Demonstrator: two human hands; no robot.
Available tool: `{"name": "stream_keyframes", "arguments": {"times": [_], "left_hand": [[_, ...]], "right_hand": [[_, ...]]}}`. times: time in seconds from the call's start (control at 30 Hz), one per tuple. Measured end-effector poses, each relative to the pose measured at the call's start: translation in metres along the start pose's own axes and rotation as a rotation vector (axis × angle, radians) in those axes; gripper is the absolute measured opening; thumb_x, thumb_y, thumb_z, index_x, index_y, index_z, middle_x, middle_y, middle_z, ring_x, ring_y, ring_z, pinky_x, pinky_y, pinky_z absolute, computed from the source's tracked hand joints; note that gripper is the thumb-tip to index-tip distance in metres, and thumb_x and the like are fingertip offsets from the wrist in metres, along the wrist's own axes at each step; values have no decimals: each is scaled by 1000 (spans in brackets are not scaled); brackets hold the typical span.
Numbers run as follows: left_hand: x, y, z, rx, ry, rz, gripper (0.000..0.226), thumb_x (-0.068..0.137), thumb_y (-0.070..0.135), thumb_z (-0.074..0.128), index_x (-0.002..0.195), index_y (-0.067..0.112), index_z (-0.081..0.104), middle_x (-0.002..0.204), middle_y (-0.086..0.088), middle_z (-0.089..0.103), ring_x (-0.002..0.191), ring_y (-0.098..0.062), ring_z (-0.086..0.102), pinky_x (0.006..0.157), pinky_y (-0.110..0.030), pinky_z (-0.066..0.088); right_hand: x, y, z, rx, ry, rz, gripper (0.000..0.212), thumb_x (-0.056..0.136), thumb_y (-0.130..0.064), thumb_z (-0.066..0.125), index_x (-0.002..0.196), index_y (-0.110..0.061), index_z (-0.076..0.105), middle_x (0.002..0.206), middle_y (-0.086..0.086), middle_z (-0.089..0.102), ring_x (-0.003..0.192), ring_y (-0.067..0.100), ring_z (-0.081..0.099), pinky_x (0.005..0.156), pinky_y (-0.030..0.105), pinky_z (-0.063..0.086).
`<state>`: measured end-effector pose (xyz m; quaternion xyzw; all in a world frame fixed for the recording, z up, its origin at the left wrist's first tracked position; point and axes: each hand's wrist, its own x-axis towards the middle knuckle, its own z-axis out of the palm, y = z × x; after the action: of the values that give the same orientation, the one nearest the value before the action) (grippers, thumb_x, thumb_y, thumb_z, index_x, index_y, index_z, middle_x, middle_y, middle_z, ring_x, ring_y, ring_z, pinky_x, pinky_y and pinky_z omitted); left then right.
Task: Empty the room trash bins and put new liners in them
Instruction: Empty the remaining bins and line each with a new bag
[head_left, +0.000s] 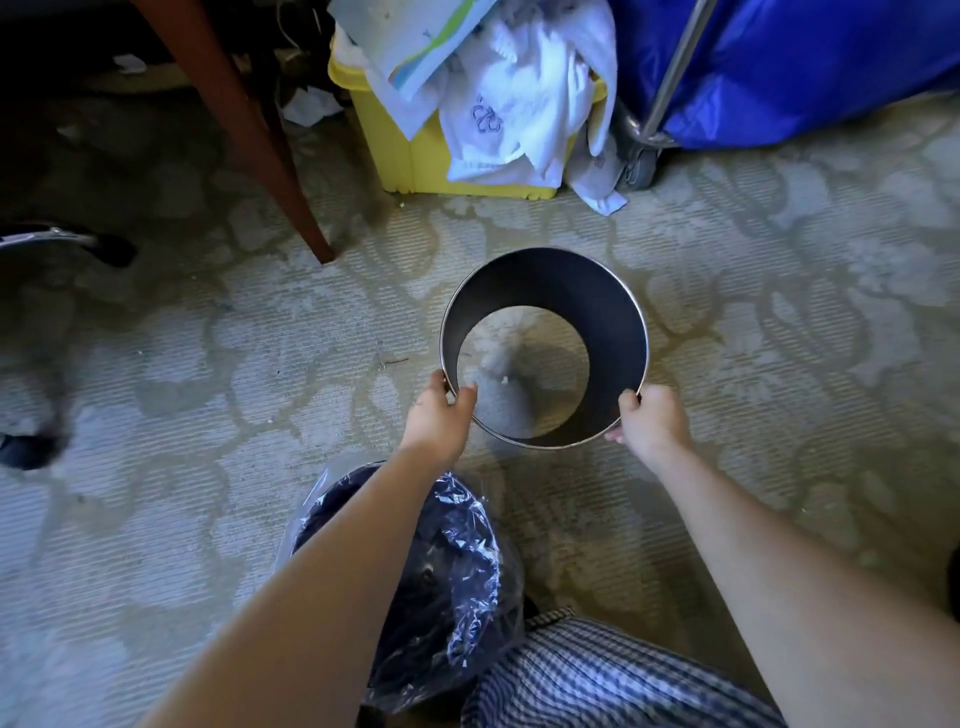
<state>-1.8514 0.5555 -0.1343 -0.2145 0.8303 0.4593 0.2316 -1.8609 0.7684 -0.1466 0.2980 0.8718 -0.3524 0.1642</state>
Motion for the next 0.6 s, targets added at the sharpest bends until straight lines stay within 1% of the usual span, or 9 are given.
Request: {"name": "stream_keyframes", "arguments": {"times": [0.03, 0.1, 0.17, 0.2, 0.23, 0.33, 0.43, 0.5, 0.6], "left_hand": [[-7, 10, -4, -22, 28, 29, 47, 100, 35, 38, 141, 12, 37, 136, -9, 50, 122, -30, 48, 96, -34, 36], [-22, 26, -17, 1, 97, 97, 40, 101, 34, 37, 133, 10, 44, 130, -9, 53, 120, -30, 50, 92, -33, 37], [-38, 35, -35, 43, 163, 159, 30, 100, 35, 37, 110, 11, 52, 114, -14, 60, 107, -34, 57, 85, -35, 40], [-48, 39, -45, 70, 188, 174, 28, 100, 36, 36, 98, 12, 50, 103, -15, 62, 99, -35, 59, 80, -36, 41], [-62, 42, -56, 105, 206, 182, 29, 100, 37, 35, 91, 12, 46, 93, -14, 60, 93, -35, 60, 74, -36, 40], [-116, 46, -88, 185, 273, 218, 31, 101, 36, 32, 85, 11, 41, 75, -4, 48, 80, -31, 49, 67, -33, 30], [-175, 41, -116, 198, 338, 263, 32, 101, 35, 32, 74, 18, 35, 68, 1, 44, 76, -28, 43, 64, -33, 25], [-209, 34, -132, 195, 372, 265, 35, 101, 33, 32, 68, 22, 31, 65, 2, 44, 74, -29, 43, 62, -34, 24], [-254, 19, -150, 186, 427, 253, 35, 101, 33, 32, 67, 24, 30, 65, 2, 45, 74, -31, 45, 63, -35, 26]], "right_hand": [[-6, -4, -9, 5, 16, -28, 29, 98, -16, 38, 78, -5, 54, 68, 14, 65, 43, 13, 61, 59, 24, 48], [-23, -15, -27, 23, 55, -95, 32, 97, -15, 38, 70, -7, 52, 64, 16, 65, 54, 25, 66, 64, 29, 50], [-43, -24, -45, 35, 96, -186, 35, 97, -14, 39, 64, -8, 49, 59, 17, 63, 61, 32, 69, 63, 33, 51], [-55, -28, -54, 27, 115, -228, 36, 97, -15, 39, 62, -9, 48, 58, 16, 61, 62, 34, 68, 62, 34, 50], [-67, -30, -62, 16, 140, -276, 37, 97, -19, 39, 62, -10, 47, 59, 17, 61, 63, 37, 67, 63, 36, 51], [-108, -36, -80, 8, 178, -391, 37, 96, -24, 42, 62, -9, 45, 69, 23, 62, 68, 42, 64, 68, 47, 52], [-153, -43, -91, 14, 201, -480, 41, 95, -30, 42, 67, -1, 50, 67, 22, 60, 65, 41, 62, 65, 49, 51], [-184, -49, -95, 11, 193, -536, 40, 96, -26, 43, 68, 3, 51, 65, 21, 60, 65, 40, 60, 66, 48, 49], [-227, -54, -95, 20, 144, -572, 41, 97, -26, 44, 66, 1, 47, 65, 20, 58, 64, 38, 59, 65, 46, 48]]}}
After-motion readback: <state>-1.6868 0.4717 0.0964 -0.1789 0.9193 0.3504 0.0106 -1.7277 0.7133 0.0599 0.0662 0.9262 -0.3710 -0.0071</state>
